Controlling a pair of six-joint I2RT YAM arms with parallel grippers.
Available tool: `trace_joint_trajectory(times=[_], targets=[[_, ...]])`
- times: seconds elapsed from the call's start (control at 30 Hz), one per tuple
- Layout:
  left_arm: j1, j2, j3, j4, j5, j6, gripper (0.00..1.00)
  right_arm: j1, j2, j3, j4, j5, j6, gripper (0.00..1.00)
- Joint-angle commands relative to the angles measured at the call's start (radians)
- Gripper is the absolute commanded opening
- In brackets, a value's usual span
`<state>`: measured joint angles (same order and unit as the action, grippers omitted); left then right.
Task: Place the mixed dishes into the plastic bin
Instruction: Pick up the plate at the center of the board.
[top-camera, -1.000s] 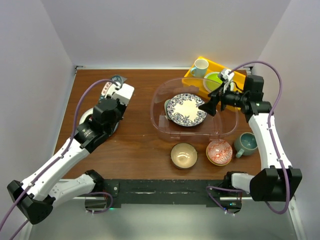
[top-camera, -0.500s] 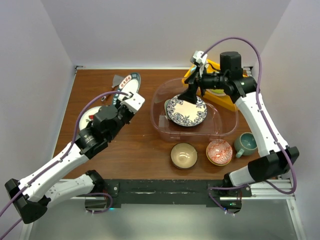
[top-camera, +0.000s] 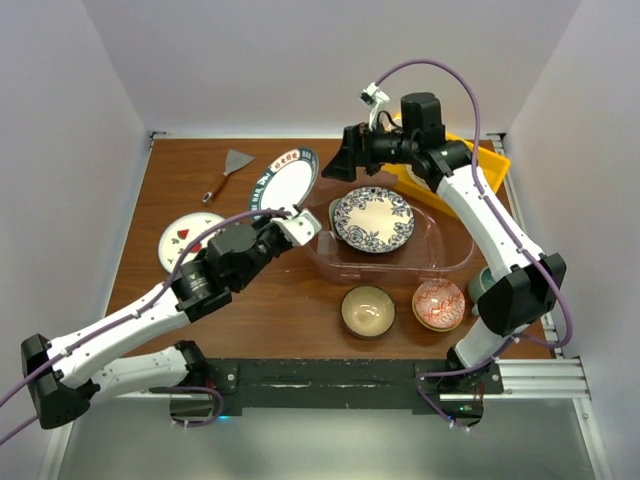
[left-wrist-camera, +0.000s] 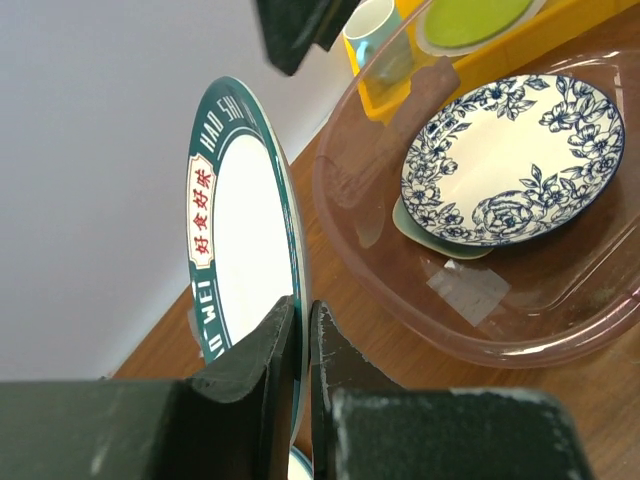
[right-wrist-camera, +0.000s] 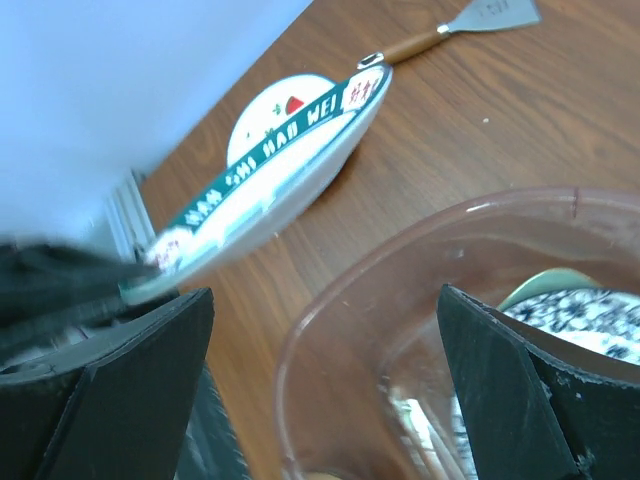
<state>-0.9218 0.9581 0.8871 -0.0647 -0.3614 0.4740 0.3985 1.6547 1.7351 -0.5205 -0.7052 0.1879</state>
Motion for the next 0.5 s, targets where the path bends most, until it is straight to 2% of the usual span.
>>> trace_joint_trajectory(times=[0.0, 0.03, 0.2, 0.3, 0.33, 0.37, 0.4, 0.47], targets=[[-0.028, 0.022, 0.016, 0.146, -0.071, 0.087, 0.00, 0.034, -0.027, 0.028, 0.074, 0.154, 0.248, 0.97], [-0.034, 0.033, 0.018, 0.147, -0.076, 0.090, 0.00, 0.049, -0.035, 0.020, 0.071, 0.198, 0.287, 0.97], [-0.046, 0.057, 0.035, 0.157, -0.094, 0.106, 0.00, 0.086, -0.061, -0.023, 0.085, 0.217, 0.358, 0.95], [-0.058, 0.067, 0.047, 0.164, -0.100, 0.110, 0.00, 0.115, -0.064, -0.043, 0.074, 0.315, 0.386, 0.95], [-0.067, 0.071, 0.050, 0.164, -0.105, 0.112, 0.00, 0.123, -0.062, -0.055, 0.085, 0.346, 0.396, 0.88], [-0.072, 0.076, 0.056, 0.166, -0.116, 0.114, 0.00, 0.126, -0.059, -0.063, 0.079, 0.380, 0.401, 0.87], [-0.077, 0.079, 0.056, 0.166, -0.120, 0.117, 0.00, 0.131, -0.056, -0.077, 0.089, 0.380, 0.407, 0.80], [-0.087, 0.087, 0.056, 0.166, -0.135, 0.120, 0.00, 0.135, -0.049, -0.077, 0.083, 0.421, 0.413, 0.76]])
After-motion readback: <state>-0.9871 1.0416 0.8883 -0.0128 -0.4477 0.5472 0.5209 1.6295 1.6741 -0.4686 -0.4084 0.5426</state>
